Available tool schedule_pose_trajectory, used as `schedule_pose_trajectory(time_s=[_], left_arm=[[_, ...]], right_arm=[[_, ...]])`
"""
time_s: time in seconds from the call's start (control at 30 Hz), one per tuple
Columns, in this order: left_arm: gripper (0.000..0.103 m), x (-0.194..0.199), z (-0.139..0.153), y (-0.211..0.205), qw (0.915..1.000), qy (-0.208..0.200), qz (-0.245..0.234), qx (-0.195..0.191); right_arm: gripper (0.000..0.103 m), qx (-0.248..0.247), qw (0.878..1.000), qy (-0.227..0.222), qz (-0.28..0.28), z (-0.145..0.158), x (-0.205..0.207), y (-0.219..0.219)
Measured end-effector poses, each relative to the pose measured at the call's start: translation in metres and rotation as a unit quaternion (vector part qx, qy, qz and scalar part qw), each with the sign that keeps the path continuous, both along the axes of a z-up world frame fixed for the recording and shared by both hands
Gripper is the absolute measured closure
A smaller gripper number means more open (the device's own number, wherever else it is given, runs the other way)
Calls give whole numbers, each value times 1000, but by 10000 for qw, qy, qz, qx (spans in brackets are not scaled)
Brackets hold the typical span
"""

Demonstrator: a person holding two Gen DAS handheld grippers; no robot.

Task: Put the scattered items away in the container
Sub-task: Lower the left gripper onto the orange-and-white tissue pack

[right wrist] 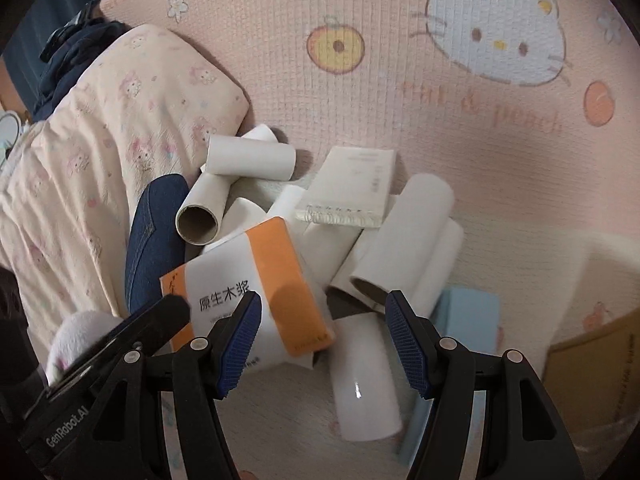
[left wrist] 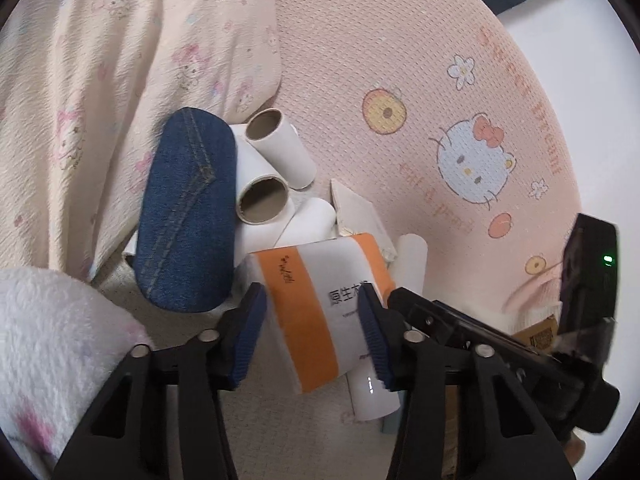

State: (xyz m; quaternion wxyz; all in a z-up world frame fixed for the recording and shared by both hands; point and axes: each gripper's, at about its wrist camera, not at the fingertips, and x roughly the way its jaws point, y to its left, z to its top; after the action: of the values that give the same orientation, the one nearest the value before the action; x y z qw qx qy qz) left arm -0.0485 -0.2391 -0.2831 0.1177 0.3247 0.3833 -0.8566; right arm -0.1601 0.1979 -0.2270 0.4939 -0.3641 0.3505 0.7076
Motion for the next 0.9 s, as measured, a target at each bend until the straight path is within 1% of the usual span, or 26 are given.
schedule_pose_trajectory(time_s=[0.03,0.1,0.13,0.2,0.27,0.3,0.4,0.47,0.53,0.6,0.67,0.73,0.77,0.8,0.83,0.9], left_arm=[[56,1,0,-2,10000,3,4,40],[57,2,-1,-3,10000,-39,-34,79],[57,4,-1,-3,9999,-61,-38,76],[57,2,-3,0,9998,-172,-65,-15],[57,-1,-4,4,9994,-276,-115,-147],[57,-2,-4,5,9994,-286,-136,-170],[57,-2,-5,3,9994,-283,-191,-104],[57,-4,-5,4,9992,-325,-211,-139],[57,-5,-5,8,9986,-392,-254,-261],[57,-5,-5,9,9984,-385,-312,-266],[57,-3,-4,7,9989,-248,-395,-100],[57,1,-3,3,9979,3,-591,277],[57,2,-2,3,9962,118,-729,452],[57,2,-1,4,9949,181,-833,532],[57,2,0,7,9945,197,-884,525],[57,0,2,15,9941,143,-1025,327]], right_arm=[[61,-98,9999,138,-19,-2,1,2],[63,-238,9990,364,32,-5,2,4],[64,-270,9989,385,55,-6,1,4],[70,-298,9990,330,93,-8,-2,5],[75,-351,9984,415,128,-9,-3,6],[76,-364,9983,439,122,-9,-3,6],[76,-407,9985,325,138,-14,-5,6],[76,-433,9982,418,79,-14,-3,7],[76,-495,9974,523,33,-14,-1,6],[76,-603,9961,651,9,-14,3,3],[76,-655,9956,661,-58,-12,6,-3],[78,-694,9959,535,-242,-9,10,-12],[79,-702,9956,533,-310,-8,12,-18],[81,-724,9950,605,-341,-5,13,-25],[81,-724,9947,609,-403,-3,14,-32],[81,-710,9949,500,-504,0,13,-42]])
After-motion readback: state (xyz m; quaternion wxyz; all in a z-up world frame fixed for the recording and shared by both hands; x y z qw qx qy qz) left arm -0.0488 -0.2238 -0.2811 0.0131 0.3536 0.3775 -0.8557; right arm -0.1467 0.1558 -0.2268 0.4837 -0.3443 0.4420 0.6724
